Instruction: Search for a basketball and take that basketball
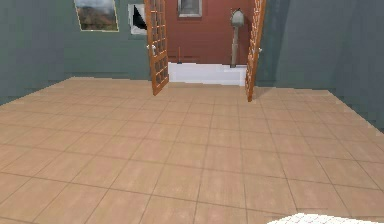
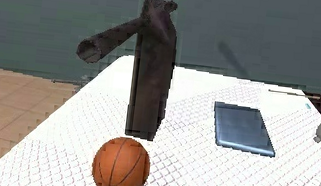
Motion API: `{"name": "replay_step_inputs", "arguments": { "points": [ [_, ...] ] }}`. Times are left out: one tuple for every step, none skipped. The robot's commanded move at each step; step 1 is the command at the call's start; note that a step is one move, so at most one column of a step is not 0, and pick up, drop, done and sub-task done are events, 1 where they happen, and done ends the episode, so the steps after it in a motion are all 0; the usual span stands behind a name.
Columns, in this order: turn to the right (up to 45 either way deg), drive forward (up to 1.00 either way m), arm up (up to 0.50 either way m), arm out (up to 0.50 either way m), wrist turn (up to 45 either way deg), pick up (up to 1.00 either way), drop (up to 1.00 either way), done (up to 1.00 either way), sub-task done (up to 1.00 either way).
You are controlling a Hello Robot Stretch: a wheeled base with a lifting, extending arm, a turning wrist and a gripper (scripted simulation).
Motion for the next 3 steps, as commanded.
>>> {"name": "replay_step_inputs", "arguments": {
  "points": [
    [0.0, 0.00, 0.00, 0.18, 0.0, 0.00, 0.00, 0.00, 0.00],
    [0.0, 0.00, 0.00, 0.00, 45.0, 0.00, 0.00, 0.00, 0.00],
    [0.0, 0.00, 0.00, 0.00, 45.0, 0.00, 0.00, 0.00, 0.00]
  ]
}}
